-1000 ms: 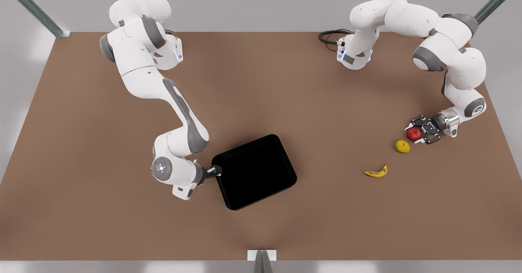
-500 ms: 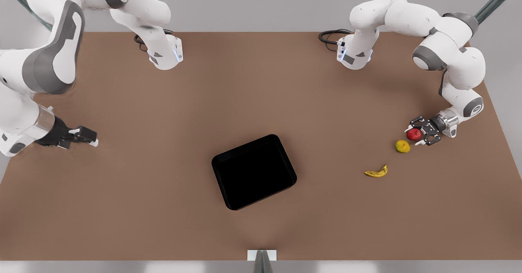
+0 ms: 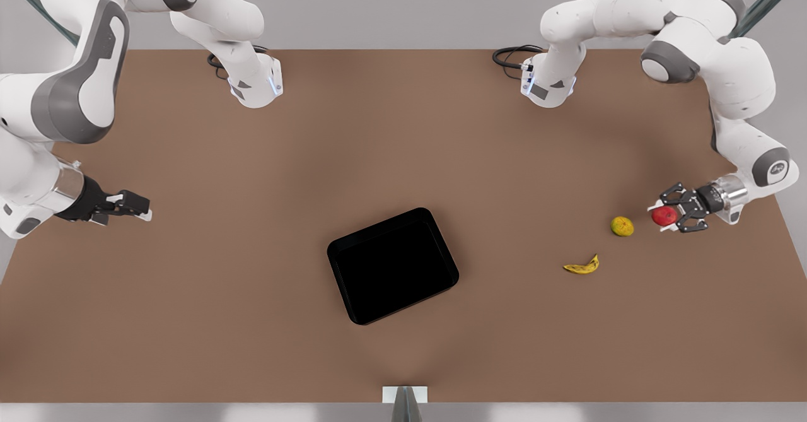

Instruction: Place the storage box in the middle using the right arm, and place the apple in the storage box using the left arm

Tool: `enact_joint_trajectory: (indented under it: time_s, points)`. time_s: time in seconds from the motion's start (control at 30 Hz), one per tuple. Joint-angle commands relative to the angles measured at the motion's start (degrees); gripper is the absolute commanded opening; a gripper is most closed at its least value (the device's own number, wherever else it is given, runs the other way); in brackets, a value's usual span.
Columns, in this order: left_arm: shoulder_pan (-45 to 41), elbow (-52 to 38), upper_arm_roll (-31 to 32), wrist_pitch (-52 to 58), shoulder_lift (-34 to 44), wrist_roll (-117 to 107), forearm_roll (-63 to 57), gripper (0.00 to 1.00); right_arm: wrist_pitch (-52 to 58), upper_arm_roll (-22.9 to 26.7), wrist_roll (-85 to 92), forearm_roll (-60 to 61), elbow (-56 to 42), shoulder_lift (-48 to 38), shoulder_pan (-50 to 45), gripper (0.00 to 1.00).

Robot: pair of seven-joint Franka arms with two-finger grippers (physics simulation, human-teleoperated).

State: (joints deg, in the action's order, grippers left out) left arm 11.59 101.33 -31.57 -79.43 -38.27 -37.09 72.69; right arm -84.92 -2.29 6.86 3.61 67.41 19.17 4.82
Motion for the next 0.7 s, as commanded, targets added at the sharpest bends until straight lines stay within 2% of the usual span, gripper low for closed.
enact_joint_trajectory:
  time_s: [0.0,0.1,0.2,0.23,0.33,0.4,0.5,0.67]
  points:
    - [-0.78,0.01,0.72,-0.90,1.17,-1.84,-4.14,0.58,0.02,0.01,0.00,0.00,0.00,-0.01,0.02,1.00]
    - [-10.62,-0.25,0.98,-3.80,7.07,-13.80,-1.15,0.58,0.02,0.18,0.09,0.00,0.00,-0.01,0.02,1.00]
    - [-20.55,-6.92,0.28,-6.53,7.51,-25.13,-0.97,0.58,0.02,0.18,0.00,0.00,0.00,0.08,0.02,1.00]
    - [-22.14,-8.16,1.86,-9.25,8.39,-28.83,-1.24,0.58,0.02,0.18,0.00,0.00,0.00,0.08,0.02,1.00]
    - [-33.20,-8.51,2.39,-18.38,8.92,-34.88,-1.15,0.58,0.02,0.18,0.00,0.09,0.00,0.17,0.02,1.00]
    - [-35.67,-11.76,8.09,-25.77,8.21,-41.56,-1.24,0.58,0.02,0.27,0.09,0.09,0.00,0.17,0.02,1.00]
    - [-36.38,-16.33,20.14,-40.27,6.28,-53.79,-1.68,0.58,0.02,0.27,0.09,0.09,0.00,0.17,0.02,1.00]
    - [-49.38,-20.90,20.58,-55.57,0.22,-65.22,-1.85,0.60,0.02,0.36,0.00,0.09,0.00,0.26,0.02,1.00]
